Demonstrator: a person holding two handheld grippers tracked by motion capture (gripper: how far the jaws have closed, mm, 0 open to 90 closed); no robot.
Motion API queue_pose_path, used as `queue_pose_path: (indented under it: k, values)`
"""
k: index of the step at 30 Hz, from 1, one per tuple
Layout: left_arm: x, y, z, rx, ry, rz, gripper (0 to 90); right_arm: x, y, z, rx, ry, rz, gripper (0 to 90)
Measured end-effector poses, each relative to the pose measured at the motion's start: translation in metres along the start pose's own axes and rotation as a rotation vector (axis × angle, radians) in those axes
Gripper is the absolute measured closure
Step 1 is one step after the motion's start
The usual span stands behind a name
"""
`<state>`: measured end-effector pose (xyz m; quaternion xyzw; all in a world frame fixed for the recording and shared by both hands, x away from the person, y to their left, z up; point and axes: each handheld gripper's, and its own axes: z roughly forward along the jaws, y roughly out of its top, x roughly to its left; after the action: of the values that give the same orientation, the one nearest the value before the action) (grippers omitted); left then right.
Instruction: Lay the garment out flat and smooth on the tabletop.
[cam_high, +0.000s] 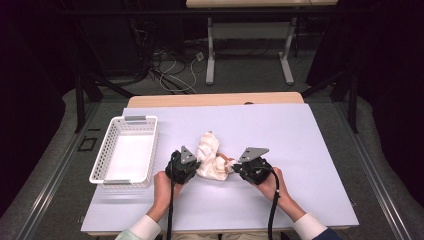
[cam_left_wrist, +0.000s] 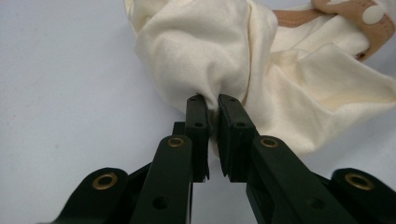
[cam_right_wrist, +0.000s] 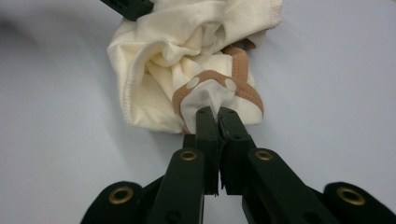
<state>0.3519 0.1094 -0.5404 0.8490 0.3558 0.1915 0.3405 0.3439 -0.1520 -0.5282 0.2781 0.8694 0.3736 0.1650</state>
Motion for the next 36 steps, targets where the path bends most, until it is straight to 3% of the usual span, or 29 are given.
queue_pose_path:
  k: [18,24,33,36]
  values:
    - [0.014,-0.007,0.005,0.033,0.034,-0.035,80.1,-0.005,-0.003,-0.003,0.02,0.0,0.008,88.0]
    - [0.014,-0.006,0.005,0.041,0.046,-0.038,70.7,-0.005,-0.003,-0.002,0.019,0.004,0.008,87.9]
    - [0.015,-0.005,-0.004,0.034,0.052,-0.055,44.3,-0.006,-0.004,-0.003,0.021,-0.002,0.016,87.9]
    - [0.014,-0.005,-0.008,0.025,0.047,-0.057,40.0,-0.006,-0.004,-0.003,0.017,-0.002,0.012,87.8]
